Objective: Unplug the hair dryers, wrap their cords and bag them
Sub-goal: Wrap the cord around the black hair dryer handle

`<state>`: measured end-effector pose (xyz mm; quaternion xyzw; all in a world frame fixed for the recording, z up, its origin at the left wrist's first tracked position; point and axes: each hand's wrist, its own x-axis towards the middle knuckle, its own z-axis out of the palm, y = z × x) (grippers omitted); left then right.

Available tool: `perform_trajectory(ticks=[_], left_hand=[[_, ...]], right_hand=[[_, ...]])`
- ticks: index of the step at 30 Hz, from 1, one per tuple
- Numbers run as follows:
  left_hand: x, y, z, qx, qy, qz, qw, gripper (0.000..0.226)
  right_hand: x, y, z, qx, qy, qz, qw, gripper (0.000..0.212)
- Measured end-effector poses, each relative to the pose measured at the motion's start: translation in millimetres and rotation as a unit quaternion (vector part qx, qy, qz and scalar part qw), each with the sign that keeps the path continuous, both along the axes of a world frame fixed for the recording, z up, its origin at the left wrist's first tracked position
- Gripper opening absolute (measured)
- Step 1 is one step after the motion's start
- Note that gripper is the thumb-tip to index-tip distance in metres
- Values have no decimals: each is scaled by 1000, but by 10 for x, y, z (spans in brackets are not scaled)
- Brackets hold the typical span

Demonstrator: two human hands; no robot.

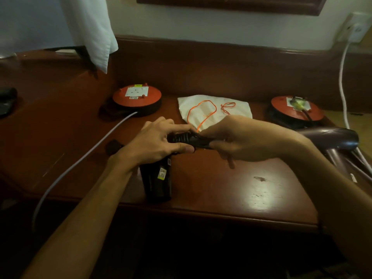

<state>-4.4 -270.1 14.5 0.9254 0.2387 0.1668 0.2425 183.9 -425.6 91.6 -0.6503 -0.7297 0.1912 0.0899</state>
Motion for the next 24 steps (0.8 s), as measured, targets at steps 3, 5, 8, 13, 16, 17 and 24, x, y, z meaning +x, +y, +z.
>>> perform_trajectory(ticks=[3, 5, 8, 13, 16, 17, 24], left_hand=[[-5, -36, 92, 5, 1, 1, 1000, 61], [-9, -65, 112, 11, 17, 3, 1000, 66], [-13, -131, 101, 20, 13, -2, 1000, 65], [-5, -160, -16, -3, 14, 0, 1000, 54], [-68, -173, -101, -40, -10, -7, 999, 48], [-89, -168, -115, -41, -17, -4, 999, 49], [-185, -154, -261, -32, -40, 20, 999, 53]], right_hand=[[2, -142, 8, -1, -73, -8, 997, 48], [-21, -222, 8, -2, -99, -38, 994, 56], [-87, -331, 3, -21, -105, -64, 992, 61], [-92, -412, -63, -43, 45, -25, 998, 19], [-124, -436, -291, -20, 137, 1, 990, 31], [-141, -441, -393, -14, 150, 3, 989, 40], [-310, -533, -795, 18, 18, -39, 999, 72]])
